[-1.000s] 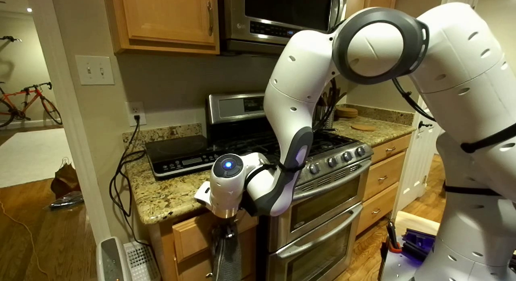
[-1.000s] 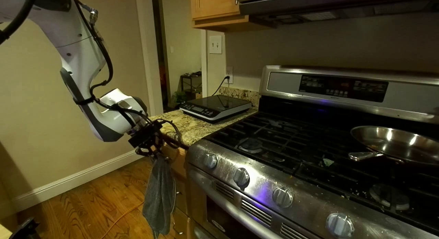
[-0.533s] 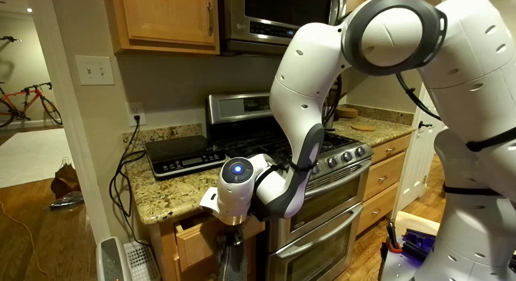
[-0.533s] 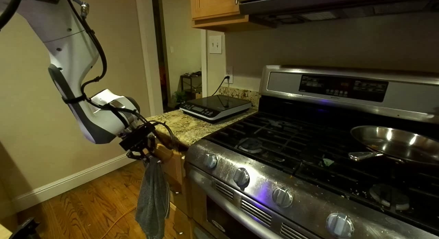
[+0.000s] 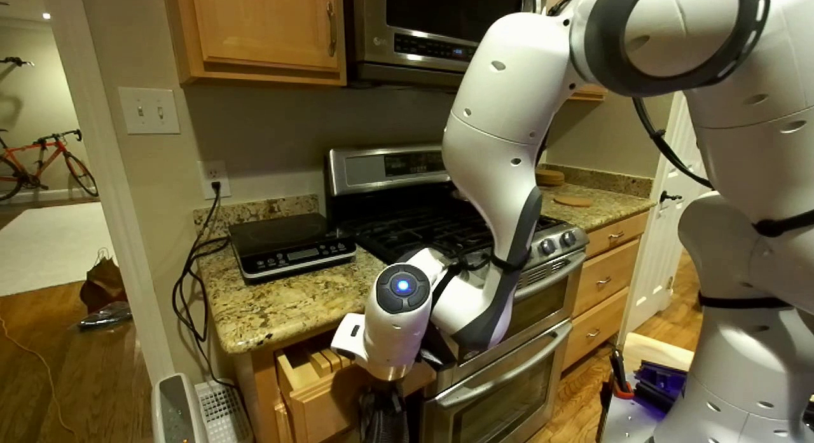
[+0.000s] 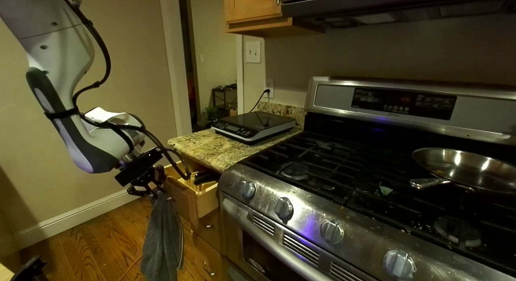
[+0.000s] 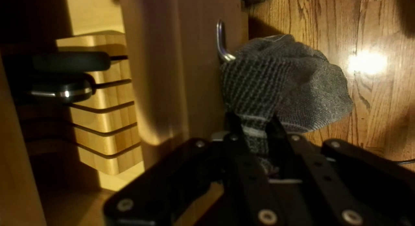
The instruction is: Open the drawer to the left of the stove
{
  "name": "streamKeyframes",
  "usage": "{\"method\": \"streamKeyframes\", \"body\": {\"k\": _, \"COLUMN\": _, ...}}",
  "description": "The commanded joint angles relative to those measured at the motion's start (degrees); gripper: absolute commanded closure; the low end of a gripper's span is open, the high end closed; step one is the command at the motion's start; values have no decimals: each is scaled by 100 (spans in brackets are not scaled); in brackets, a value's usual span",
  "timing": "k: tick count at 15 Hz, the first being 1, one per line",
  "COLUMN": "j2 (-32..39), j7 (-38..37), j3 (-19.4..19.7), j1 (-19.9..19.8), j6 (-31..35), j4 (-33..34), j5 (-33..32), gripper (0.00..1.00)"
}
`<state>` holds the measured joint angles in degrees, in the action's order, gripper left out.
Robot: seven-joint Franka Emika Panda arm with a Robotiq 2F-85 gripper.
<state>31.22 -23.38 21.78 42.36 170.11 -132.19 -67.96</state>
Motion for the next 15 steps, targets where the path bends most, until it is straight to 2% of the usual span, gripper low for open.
{"method": "streamKeyframes", "body": {"k": 1, "j2": -63, "j7": -689, "j3": 87, "j1": 378, "j6": 339, "j4": -340, "j5": -493, "gripper": 91}}
{"method": "streamKeyframes", "body": {"k": 2, "j2": -83, "j7": -272, "j3": 44, "j1": 143, "j6": 0, "j4": -139, "j5": -244, "gripper": 78}}
{"method": "streamKeyframes", "body": {"k": 12, "j2": -154, "j7": -421, "j3": 68, "j1": 247, "j6": 0, "j4": -262, "j5": -351, "gripper": 78}}
{"method": "streamKeyframes", "body": {"k": 13, "j2": -154, "j7": -421, "j3": 68, "j1": 247, "j6": 0, "j4": -262, "j5": -351, "gripper": 93}}
{"method": "streamKeyframes", "body": {"k": 15, "j2": -193, "j7": -543, "j3": 107, "j1": 361, "j6": -75, "j4": -300, "j5": -455, "gripper": 93}}
